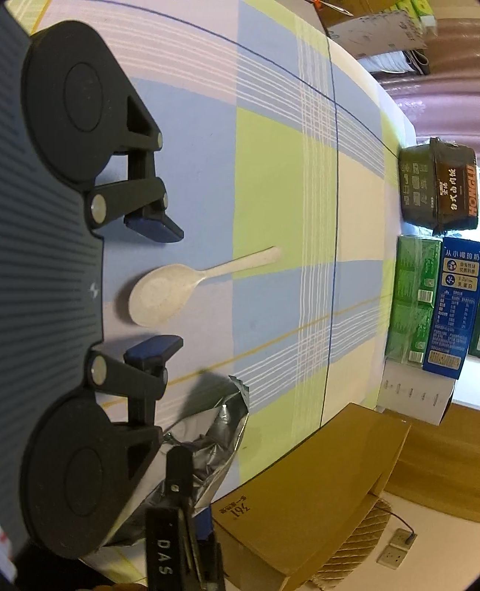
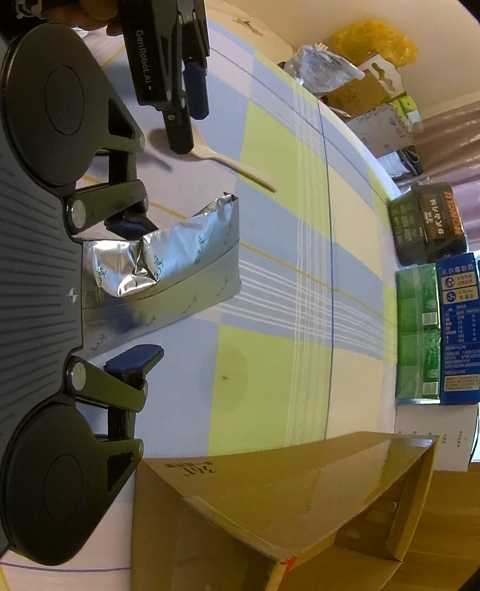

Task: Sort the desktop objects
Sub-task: 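Close left tool on the white spoon handle while right tool lifts the foil bag, then carry the spoon in left tool while right tool carries the foil bag to the cardboard box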

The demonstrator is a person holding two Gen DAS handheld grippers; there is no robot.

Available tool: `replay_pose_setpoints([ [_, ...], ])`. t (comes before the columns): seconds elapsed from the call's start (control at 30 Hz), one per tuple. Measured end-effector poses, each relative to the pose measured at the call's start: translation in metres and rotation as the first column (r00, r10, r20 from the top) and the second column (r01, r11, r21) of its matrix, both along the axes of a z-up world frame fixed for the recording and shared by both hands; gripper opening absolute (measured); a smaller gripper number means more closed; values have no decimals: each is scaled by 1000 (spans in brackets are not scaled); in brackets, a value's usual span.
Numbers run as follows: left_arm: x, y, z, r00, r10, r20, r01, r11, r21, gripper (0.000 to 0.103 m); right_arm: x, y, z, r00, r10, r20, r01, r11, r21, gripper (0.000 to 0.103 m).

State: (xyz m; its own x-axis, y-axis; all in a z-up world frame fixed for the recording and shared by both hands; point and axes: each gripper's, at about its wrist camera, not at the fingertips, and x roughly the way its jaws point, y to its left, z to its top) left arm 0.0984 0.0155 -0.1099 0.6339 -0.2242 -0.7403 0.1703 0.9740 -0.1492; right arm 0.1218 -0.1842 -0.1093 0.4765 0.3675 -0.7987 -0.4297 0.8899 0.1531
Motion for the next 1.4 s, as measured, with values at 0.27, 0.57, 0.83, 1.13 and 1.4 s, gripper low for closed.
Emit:
replay_pose_setpoints([
  [0.27, 1, -4, -5, 1000, 19, -11, -19, 1000, 11, 30, 6, 0, -9, 999, 9, -40, -10, 1000, -9, 57],
  [0.57, -10, -18, -1, 994, -113, 13, 111, 990, 90, 30, 8, 11, -10, 995, 92, -38, -95, 992, -79, 57],
  [0.83, -9, -15, -5, 995, -96, 0, 96, 991, 88, 30, 12, 26, -16, 986, 167, -25, -169, 971, -168, 67],
  [1.13, -7, -15, -6, 996, -91, -1, 91, 991, 95, 31, 13, 26, -12, 979, 184, -86, -197, 962, -189, 54],
  [1.4, -6, -14, -6, 996, -85, -2, 84, 991, 100, 31, 7, 23, -8, 983, 173, -54, -180, 967, -179, 39],
])
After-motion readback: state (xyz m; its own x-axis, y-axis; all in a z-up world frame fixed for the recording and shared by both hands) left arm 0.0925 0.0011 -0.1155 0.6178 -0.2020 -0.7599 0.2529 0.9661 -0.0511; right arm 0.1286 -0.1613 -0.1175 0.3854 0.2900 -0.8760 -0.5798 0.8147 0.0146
